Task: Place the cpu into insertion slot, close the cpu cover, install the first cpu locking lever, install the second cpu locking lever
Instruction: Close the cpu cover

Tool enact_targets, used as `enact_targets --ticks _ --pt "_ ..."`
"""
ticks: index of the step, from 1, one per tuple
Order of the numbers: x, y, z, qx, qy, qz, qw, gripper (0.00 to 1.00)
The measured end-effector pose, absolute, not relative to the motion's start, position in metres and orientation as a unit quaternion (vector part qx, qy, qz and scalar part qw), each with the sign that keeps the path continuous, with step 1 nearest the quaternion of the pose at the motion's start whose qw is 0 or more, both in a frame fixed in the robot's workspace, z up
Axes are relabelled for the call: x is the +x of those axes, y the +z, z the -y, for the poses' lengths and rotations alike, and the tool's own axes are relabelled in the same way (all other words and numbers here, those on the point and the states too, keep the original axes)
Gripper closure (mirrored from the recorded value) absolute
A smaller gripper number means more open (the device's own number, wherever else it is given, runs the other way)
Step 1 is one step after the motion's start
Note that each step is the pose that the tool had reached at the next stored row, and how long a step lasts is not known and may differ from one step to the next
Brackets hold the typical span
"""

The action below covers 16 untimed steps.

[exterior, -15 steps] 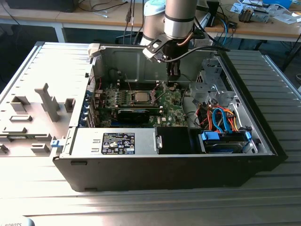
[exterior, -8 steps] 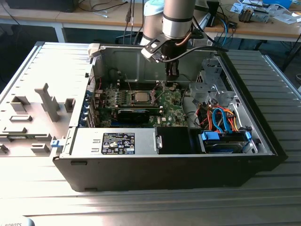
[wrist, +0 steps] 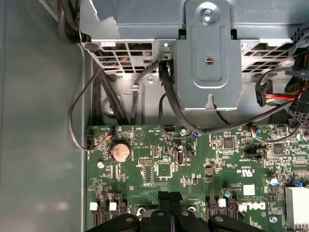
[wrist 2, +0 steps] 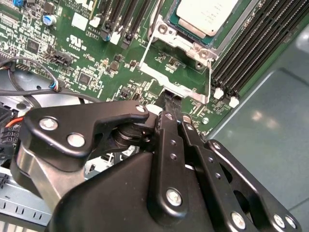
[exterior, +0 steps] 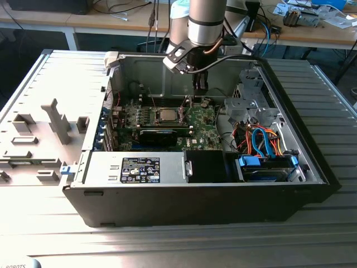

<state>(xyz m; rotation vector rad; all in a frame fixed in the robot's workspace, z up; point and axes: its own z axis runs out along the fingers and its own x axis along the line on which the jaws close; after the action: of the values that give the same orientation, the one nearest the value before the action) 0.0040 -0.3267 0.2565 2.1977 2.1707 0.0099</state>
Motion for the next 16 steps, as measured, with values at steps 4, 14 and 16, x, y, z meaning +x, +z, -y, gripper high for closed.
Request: enact_targets --ticks 4,14,16 --pt "0.000 0.257 0.327 0.711 0.003 -0.702 0.026 0.89" --pt "-0.007 0.256 0.327 0.711 0.003 -0.702 0.026 0.89" --pt "-0.009 0.256 0.327 0.711 0.003 -0.702 0.026 0.89"
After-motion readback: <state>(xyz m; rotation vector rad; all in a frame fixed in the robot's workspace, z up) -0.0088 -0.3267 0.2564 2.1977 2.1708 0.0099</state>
